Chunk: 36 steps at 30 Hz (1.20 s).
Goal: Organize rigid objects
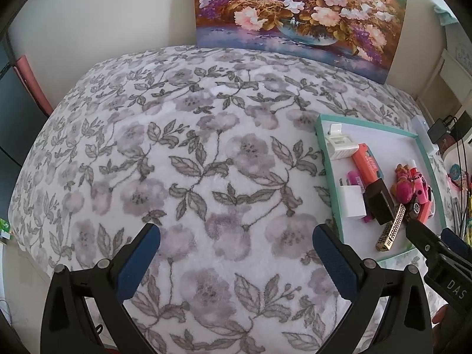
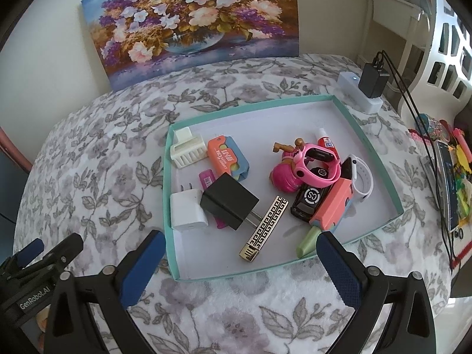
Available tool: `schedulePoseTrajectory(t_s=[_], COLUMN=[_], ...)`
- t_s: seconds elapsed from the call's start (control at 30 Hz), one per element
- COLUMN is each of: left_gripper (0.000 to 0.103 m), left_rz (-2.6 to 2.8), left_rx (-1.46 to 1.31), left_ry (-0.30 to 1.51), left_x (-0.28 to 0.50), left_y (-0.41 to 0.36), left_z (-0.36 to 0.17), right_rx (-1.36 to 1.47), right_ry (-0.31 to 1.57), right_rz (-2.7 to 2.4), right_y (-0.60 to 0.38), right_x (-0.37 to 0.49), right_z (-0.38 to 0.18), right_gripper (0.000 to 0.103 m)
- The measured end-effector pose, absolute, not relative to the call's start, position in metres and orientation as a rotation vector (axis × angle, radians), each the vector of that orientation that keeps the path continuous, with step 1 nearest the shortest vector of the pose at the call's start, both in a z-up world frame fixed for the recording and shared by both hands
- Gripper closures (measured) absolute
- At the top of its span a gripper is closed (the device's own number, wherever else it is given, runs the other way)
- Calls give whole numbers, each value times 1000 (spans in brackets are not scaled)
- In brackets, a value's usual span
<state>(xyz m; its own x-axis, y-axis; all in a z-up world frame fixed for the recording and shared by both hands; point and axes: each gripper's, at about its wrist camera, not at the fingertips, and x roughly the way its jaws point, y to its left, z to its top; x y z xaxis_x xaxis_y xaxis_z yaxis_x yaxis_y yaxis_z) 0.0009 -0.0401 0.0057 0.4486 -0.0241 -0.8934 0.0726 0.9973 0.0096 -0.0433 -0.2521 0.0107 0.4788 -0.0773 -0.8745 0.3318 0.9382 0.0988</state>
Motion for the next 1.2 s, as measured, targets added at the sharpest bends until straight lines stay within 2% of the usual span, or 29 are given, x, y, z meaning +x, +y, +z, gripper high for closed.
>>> schedulePoseTrajectory(t_s=[1.2], left_gripper=[0], left_rz=[-40], left_rx=[70], left_ry=[1116], left_x=[2], left_y=[-39], left_z=[2], right_rx=[253], right_ry=[1057], right_rz=[-246], right_y=[-252], right_x=[-43], right_z=[7], right_gripper=[0])
